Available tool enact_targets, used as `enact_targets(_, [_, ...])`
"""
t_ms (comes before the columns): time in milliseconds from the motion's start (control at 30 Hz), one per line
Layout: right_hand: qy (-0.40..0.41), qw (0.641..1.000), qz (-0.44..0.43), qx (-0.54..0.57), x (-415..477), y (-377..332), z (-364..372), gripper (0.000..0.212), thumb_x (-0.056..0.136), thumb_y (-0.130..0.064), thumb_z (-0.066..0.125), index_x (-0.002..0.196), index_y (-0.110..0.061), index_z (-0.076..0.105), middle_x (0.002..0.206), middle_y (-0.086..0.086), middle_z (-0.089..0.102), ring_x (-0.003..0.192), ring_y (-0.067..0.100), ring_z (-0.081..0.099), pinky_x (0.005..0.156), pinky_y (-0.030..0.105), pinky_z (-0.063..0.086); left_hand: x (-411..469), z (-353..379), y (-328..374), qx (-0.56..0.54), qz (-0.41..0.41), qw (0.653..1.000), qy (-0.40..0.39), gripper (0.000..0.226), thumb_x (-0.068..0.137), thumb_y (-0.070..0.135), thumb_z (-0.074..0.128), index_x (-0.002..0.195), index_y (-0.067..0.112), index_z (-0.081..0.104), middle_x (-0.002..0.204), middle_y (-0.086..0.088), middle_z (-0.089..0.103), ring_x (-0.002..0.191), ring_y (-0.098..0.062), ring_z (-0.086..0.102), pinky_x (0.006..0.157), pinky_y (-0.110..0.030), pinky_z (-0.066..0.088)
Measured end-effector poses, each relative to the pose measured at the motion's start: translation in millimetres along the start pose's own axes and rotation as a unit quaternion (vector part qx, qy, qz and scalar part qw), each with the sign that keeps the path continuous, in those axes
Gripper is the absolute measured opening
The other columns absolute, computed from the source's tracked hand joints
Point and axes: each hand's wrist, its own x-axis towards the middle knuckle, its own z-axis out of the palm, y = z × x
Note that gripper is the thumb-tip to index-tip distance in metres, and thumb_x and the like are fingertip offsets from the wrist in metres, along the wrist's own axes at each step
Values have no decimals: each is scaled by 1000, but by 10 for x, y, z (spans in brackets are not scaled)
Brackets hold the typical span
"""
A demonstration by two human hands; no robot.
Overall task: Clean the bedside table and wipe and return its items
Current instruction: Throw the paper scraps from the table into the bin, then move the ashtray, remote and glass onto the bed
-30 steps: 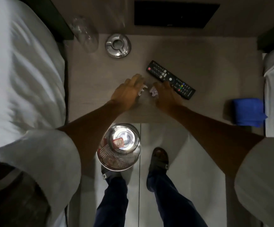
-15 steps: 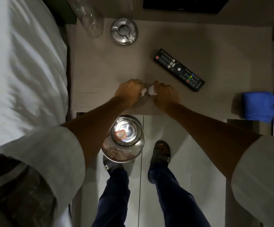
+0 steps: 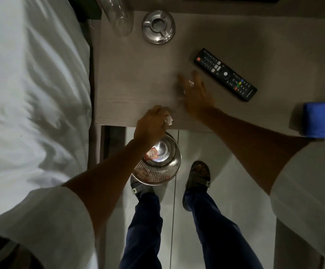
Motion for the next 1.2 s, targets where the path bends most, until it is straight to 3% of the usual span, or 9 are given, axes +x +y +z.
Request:
enact_targets(100, [-47,999,1,-18,-28,-36,2,43,85,-2,56,125,-13,49,131,19,41,119,39,43,89,49,47,-327,15,-54,16,-11,1000,-7,21,85,19,66,104,11,63,105,-10,66,87,-28,66,65,-34,54])
enact_targets(233, [-38,998,-27,40,-617,-127,258,45,84,-1,57,126,-10,44,129,20,42,111,34,49,80,45,52,-711,169,-185,33,-46,998,-37,29,89,25,65,115,11,65,114,-11,67,95,-28,68,69,-27,47])
enact_targets(400, [-54,990,-41,125,-1174,-226,677,38,86,-12,61,120,-9,46,121,16,48,100,28,56,74,40,57,-1017,391,-303,9,-117,988,-96,33,95,24,55,125,12,60,135,-16,57,118,-36,58,93,-44,51])
enact_targets(567, [-131,974,7,186,-1401,-248,904,41,87,-15,61,123,-19,42,120,11,49,99,25,58,73,35,53,-1135,565,-328,-48,-214,963,-157,34,101,25,46,133,15,52,120,-12,64,109,-25,62,81,-23,38])
enact_targets(767, [-156,973,46,164,-1400,-103,873,36,91,-26,57,124,-16,47,112,9,61,100,27,61,78,38,52,-1109,534,-319,-74,-231,947,-213,46,97,18,50,142,23,42,138,-10,53,123,-29,55,91,-32,43])
enact_targets(867, [-88,980,38,173,-1246,13,704,29,95,-34,47,116,-15,49,101,8,64,90,24,63,74,37,53,-953,412,-340,-31,-176,974,-138,34,97,24,49,130,25,53,133,-8,59,120,-30,58,94,-41,51])
enact_targets(1000, [52,981,19,187,-903,181,406,18,98,-30,40,98,-13,46,87,7,57,72,22,57,61,44,54,-520,130,-271,36,-31,999,17,19,89,22,54,100,20,69,101,-3,70,85,-24,69,65,-26,47])
enact_targets(1100, [140,979,34,145,-569,389,139,21,94,-27,43,105,-9,47,102,15,57,86,32,57,66,43,51,27,-92,-195,70,79,992,72,18,82,20,54,90,20,70,90,-2,71,74,-25,68,55,-30,53])
enact_targets(1200, [168,977,114,66,-272,710,-67,44,79,-24,61,118,-9,46,117,19,54,106,39,50,86,51,46,703,-318,-146,114,117,982,95,29,84,26,48,102,22,71,101,-4,72,85,-29,68,65,-34,55])
